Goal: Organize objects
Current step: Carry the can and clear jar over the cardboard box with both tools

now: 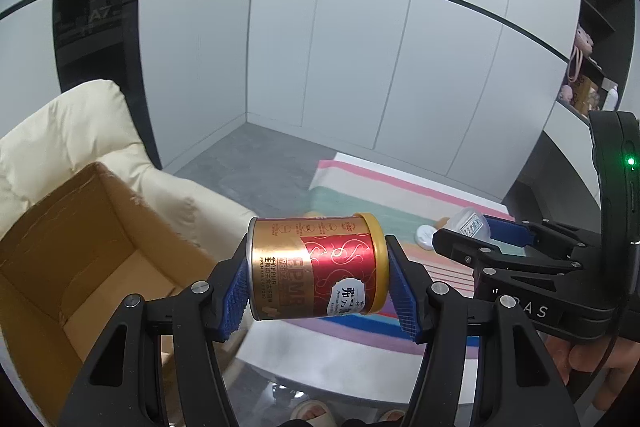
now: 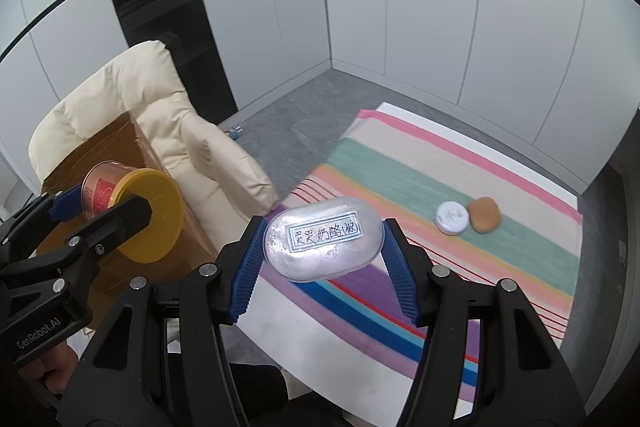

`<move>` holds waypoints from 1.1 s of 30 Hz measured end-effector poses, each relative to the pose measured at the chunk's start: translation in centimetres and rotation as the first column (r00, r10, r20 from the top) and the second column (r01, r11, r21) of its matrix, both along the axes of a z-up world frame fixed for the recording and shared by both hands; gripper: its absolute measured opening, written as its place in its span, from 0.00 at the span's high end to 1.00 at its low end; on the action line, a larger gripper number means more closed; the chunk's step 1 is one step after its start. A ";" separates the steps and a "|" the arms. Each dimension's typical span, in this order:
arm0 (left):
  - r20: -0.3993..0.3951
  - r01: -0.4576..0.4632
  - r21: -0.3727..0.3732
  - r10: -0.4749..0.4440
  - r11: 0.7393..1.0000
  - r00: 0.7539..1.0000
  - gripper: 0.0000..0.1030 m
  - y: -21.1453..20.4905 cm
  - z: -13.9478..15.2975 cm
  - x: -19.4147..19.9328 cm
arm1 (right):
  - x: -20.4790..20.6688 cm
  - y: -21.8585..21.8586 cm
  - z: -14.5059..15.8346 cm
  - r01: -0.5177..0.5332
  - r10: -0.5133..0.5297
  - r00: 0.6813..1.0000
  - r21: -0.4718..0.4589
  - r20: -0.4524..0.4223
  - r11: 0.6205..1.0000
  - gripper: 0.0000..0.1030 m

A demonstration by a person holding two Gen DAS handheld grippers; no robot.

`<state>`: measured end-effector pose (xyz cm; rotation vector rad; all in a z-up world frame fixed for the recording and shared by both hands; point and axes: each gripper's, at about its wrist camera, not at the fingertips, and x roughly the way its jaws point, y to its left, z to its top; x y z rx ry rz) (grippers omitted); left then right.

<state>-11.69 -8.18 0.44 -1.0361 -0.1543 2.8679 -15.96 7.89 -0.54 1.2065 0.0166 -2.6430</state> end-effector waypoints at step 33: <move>0.035 -0.251 -0.033 0.252 0.967 0.967 0.40 -13.4 -0.8 5.5 | 0.6 -17.5 0.0 -0.297 0.298 0.955 0.032 -0.011 0.954 0.41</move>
